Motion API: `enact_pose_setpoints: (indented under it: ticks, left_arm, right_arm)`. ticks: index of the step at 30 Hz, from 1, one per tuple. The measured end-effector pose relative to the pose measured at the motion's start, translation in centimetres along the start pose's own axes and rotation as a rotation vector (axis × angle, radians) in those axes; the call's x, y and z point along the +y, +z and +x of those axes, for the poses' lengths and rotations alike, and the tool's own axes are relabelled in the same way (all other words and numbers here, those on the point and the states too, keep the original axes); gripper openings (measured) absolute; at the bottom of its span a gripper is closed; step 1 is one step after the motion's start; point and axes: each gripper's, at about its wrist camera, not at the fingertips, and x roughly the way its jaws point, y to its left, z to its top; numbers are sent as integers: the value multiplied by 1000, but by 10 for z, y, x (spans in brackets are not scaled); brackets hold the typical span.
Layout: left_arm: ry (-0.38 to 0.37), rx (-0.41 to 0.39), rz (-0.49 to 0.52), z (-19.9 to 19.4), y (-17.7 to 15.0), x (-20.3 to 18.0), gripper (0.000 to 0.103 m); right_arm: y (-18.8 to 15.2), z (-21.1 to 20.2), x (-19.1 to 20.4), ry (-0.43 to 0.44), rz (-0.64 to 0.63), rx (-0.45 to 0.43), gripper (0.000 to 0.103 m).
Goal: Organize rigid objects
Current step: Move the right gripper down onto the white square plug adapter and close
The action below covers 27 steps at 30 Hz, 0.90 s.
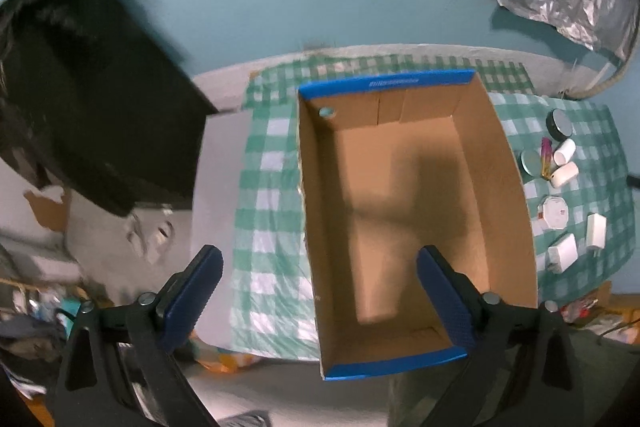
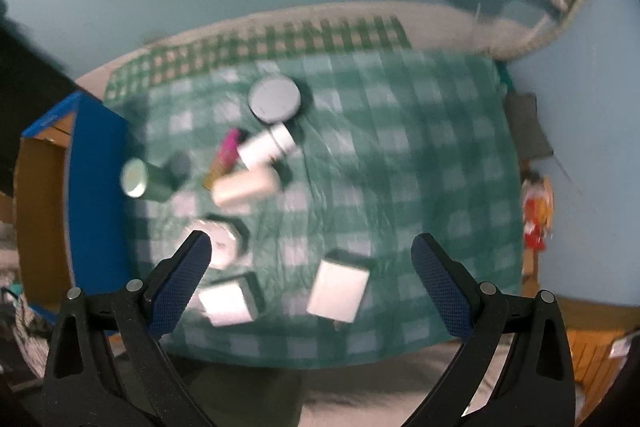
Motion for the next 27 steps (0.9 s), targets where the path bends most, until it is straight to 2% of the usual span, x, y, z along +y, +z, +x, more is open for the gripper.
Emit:
enact_pose_setpoints:
  ticks: [7, 14, 17, 21, 23, 25, 27]
  left_arm:
    - [5, 67, -46, 32, -19, 18, 98]
    - [-32, 123, -69, 60, -33, 20, 97]
    - [-45, 154, -77, 72, -38, 21, 84]
    - [-29, 187, -68, 86, -46, 20, 76]
    - [-28, 201, -58, 91, -48, 18, 69]
    - [-25, 207, -62, 94, -51, 19, 67]
    - [-27, 221, -70, 97, -53, 21, 59]
  right_arm:
    - [-18, 43, -13, 8, 29, 78, 99]
    - [-31, 76, -27, -14, 63, 134, 97]
    - [-34, 87, -32, -12, 76, 153, 91]
    - [-39, 103, -39, -16, 93, 194, 84]
    - [-41, 109, -41, -13, 99, 206, 82]
    - [-42, 114, -43, -14, 103, 211, 77]
    - [-44, 119, -46, -14, 110, 221, 69]
